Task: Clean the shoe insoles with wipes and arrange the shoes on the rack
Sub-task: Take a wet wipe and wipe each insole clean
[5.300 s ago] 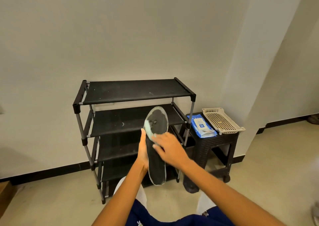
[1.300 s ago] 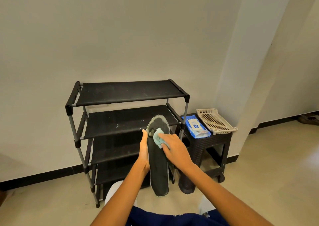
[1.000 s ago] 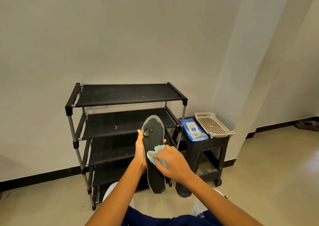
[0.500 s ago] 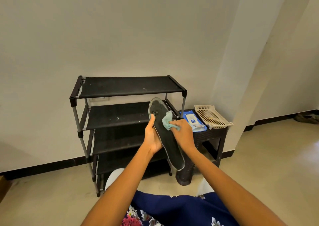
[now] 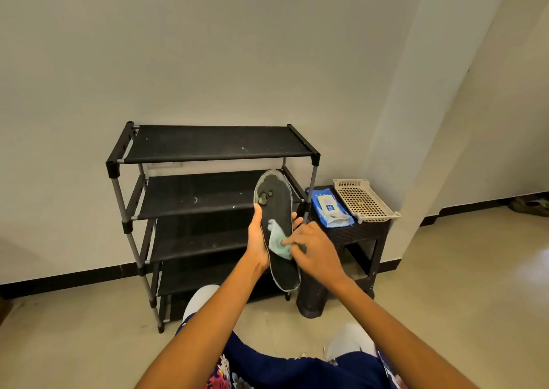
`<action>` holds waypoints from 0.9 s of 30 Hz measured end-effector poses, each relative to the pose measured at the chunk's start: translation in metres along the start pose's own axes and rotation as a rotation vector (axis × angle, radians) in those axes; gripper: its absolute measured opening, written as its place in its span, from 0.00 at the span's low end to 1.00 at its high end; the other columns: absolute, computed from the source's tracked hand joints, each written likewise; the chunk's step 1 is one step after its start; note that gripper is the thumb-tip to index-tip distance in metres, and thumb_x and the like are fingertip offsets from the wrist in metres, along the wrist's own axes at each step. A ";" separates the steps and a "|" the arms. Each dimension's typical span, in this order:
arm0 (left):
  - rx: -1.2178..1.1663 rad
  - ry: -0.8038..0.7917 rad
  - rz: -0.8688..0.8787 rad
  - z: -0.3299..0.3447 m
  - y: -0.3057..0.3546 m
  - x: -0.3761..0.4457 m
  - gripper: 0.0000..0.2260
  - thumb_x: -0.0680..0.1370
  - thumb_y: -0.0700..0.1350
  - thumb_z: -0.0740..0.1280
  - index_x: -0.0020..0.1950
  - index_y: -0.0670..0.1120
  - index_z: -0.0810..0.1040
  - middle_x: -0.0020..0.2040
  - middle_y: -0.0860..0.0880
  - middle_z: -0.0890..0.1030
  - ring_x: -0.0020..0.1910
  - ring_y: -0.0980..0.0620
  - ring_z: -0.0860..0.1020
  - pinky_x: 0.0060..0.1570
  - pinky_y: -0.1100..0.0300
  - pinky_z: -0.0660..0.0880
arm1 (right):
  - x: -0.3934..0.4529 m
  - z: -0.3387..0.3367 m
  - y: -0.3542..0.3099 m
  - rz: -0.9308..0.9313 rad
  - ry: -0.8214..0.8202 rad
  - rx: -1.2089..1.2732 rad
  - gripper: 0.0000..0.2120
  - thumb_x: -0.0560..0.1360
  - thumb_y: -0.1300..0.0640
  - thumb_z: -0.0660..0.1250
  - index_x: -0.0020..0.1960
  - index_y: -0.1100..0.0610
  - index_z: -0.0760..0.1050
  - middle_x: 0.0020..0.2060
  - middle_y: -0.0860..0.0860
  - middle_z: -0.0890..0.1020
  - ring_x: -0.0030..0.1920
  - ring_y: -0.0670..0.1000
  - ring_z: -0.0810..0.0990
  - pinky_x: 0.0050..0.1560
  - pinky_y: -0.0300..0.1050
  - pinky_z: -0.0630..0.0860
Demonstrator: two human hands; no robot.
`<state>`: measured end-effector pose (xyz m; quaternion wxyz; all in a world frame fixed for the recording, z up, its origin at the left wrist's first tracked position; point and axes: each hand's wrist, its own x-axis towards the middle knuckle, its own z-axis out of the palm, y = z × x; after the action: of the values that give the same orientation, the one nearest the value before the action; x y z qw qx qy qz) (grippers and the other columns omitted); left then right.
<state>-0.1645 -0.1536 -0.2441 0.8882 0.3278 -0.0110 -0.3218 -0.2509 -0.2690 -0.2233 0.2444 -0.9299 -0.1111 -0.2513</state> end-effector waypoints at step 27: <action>-0.009 0.036 -0.073 -0.010 0.005 0.003 0.37 0.74 0.69 0.56 0.61 0.37 0.76 0.56 0.38 0.80 0.55 0.43 0.80 0.59 0.48 0.75 | 0.000 0.010 0.000 -0.228 -0.137 -0.100 0.12 0.74 0.49 0.62 0.45 0.54 0.81 0.40 0.48 0.78 0.43 0.44 0.70 0.44 0.37 0.63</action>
<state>-0.1573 -0.1470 -0.2496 0.8773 0.3299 0.0181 -0.3481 -0.2468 -0.2633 -0.2311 0.1597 -0.9373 -0.2198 -0.2184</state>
